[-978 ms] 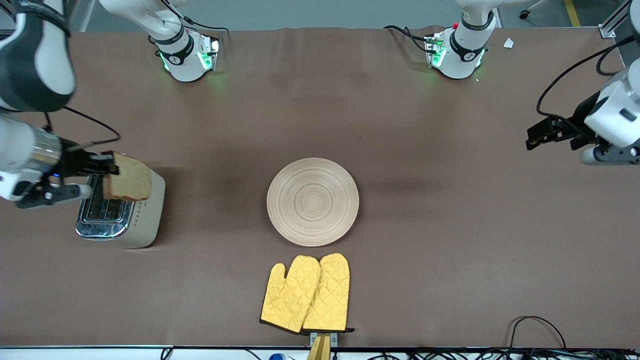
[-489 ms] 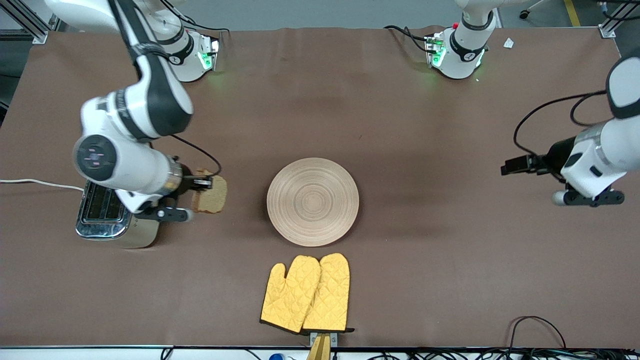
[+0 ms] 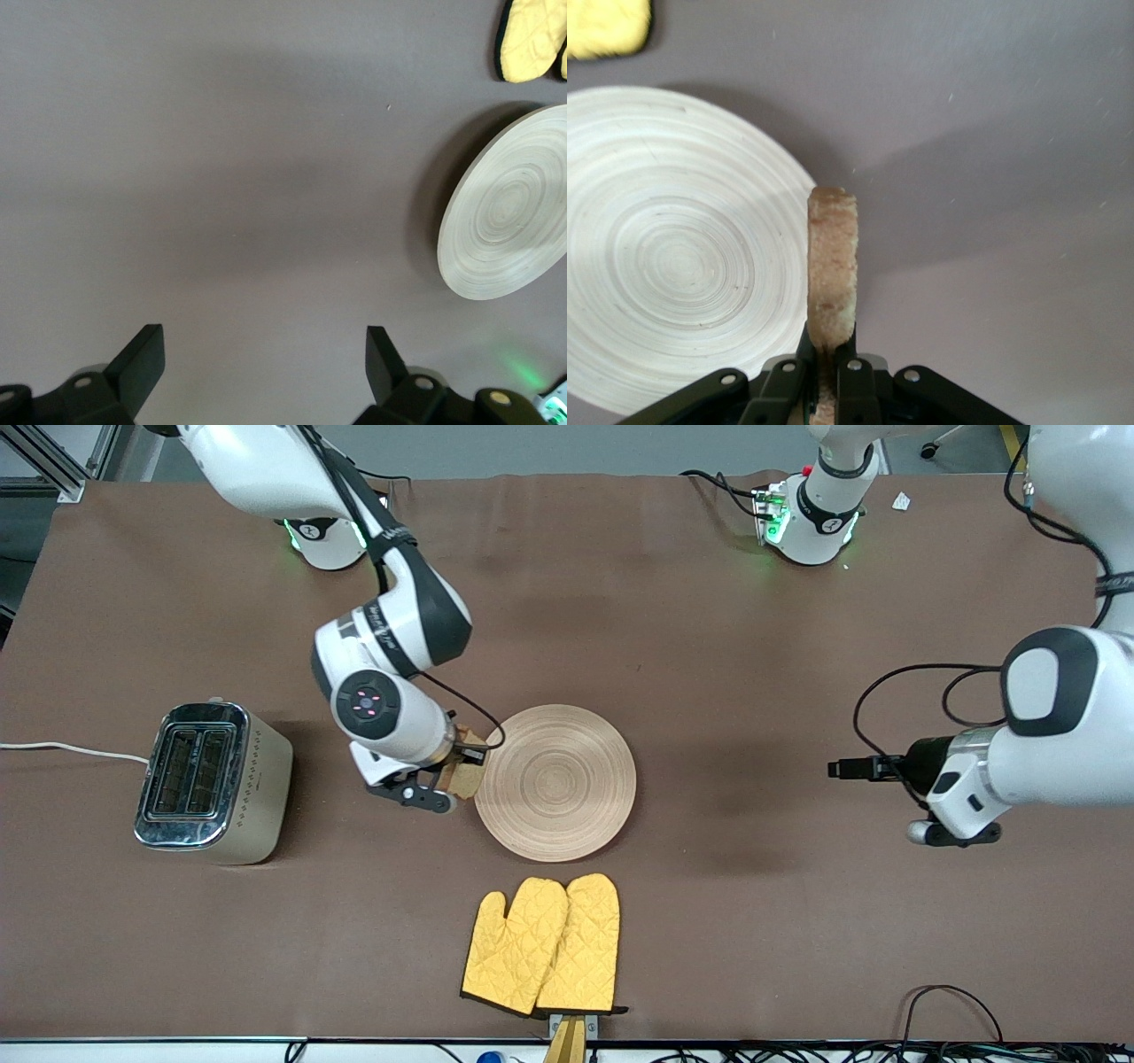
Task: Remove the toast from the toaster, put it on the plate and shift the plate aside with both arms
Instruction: 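Carry the toast to the plate with the right gripper while the left gripper approaches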
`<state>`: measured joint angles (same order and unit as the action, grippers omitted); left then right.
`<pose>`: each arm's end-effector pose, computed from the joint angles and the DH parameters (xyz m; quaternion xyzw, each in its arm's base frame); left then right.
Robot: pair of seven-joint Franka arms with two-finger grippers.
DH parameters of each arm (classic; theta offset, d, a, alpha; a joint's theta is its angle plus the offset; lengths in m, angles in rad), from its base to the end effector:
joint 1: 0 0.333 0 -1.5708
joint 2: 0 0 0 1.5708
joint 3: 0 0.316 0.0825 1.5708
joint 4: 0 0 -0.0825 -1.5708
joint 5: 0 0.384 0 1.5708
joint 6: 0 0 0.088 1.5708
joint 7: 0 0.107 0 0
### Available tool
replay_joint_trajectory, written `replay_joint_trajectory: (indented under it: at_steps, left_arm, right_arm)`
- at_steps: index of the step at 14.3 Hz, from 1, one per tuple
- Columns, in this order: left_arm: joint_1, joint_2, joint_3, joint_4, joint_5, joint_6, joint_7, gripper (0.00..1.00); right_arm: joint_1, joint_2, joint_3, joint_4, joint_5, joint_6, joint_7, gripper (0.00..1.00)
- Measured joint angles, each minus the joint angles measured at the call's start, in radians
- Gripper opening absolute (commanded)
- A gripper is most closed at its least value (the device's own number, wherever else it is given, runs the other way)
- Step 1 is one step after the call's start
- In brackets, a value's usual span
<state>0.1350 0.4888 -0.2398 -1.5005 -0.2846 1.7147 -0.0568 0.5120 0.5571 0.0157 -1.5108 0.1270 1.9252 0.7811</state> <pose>0.6587 -0.0724 0.3797 0.9725 0.0211 -0.1441 0.1818 0.5892 0.3518 0.3292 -0.9838 0.1526 0.0942 0.0059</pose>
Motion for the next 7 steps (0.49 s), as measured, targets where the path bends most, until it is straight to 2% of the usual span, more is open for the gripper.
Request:
replay_joint_trajectory:
  at_steps: [5, 7]
  left_arm:
    - [-0.004, 0.081, -0.011, 0.003, -0.108, 0.007, 0.006, 1.0]
    - [-0.004, 0.106, -0.015, 0.005, -0.131, 0.008, 0.016, 1.0]
  right_arm:
    - [0.047, 0.046, 0.006, 0.006, 0.0, 0.072, 0.13, 0.15]
    - [0.063, 0.062, 0.008, 0.015, 0.0, 0.096, 0.179, 0.22]
